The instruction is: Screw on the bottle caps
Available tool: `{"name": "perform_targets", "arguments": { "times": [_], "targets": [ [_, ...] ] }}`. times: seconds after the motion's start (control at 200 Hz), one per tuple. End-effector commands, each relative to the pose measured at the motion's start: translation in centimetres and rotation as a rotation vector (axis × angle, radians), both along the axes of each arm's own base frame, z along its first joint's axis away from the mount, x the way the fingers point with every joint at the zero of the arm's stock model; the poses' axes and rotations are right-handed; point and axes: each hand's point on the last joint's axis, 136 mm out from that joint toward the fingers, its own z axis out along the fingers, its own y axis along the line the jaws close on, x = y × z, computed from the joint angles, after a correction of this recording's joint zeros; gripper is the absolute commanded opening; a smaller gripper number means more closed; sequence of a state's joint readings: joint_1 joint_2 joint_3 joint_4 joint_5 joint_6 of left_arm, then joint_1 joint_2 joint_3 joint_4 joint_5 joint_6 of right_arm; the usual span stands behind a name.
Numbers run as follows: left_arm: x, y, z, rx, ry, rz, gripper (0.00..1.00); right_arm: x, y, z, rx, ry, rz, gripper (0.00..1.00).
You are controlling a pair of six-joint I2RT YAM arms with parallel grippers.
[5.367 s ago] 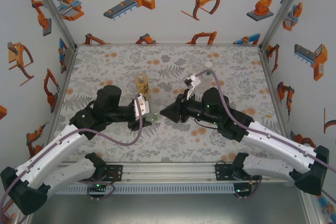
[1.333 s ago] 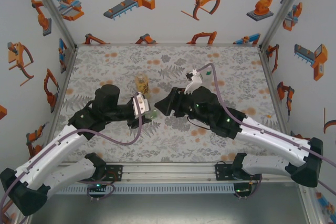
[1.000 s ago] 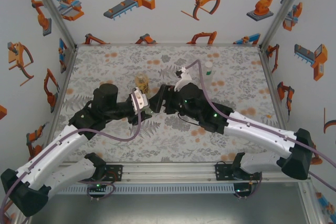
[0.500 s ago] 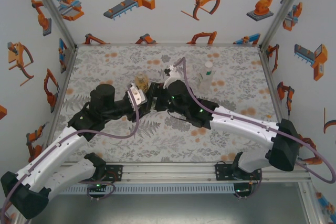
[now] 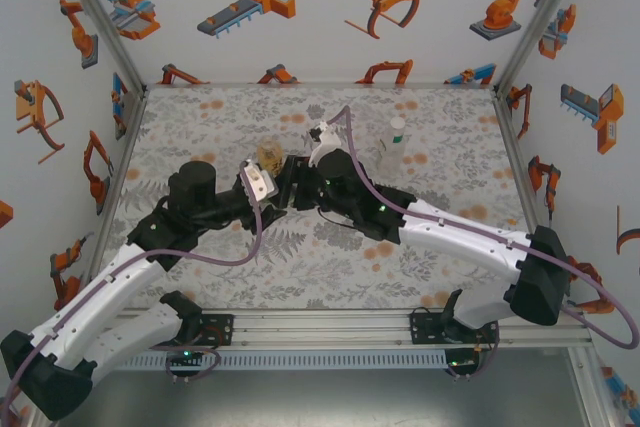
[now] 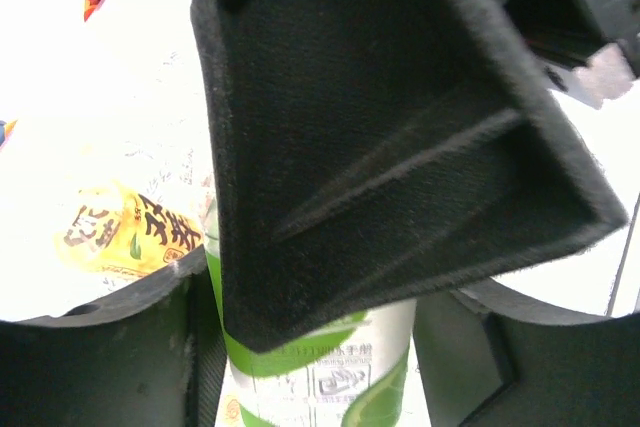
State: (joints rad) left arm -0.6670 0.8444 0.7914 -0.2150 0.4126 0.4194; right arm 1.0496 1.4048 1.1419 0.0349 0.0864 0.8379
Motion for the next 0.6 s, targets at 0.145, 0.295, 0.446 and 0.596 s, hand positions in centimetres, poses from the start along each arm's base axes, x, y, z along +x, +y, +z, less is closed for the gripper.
{"name": "perform_targets", "arguments": {
  "times": [0.145, 0.295, 0.446, 0.596],
  "targets": [
    [-1.1, -0.2, 1.4, -0.048, -0.042, -0.051, 0.68, 4.4, -3.6, -2.6, -0.147, -0.025, -0.116, 0.44],
    [-1.1, -0.1, 1.4, -0.048, -0.048, -0.046, 0.69, 7.3, -6.7, -4.2, -0.239, -0.04, -0.187, 0.43],
    [-1.1, -0.1, 1.4, -0.045, -0.047, -0.047, 0.7, 11.0, -10.0, -5.5, -0.36, -0.076, -0.268, 0.43],
    [-1.0, 0.0, 1.3, -0.041, -0.047, -0.04, 0.7, 14.7, -12.5, -6.9, -0.478, -0.109, -0.33, 0.42]
  ]
}}
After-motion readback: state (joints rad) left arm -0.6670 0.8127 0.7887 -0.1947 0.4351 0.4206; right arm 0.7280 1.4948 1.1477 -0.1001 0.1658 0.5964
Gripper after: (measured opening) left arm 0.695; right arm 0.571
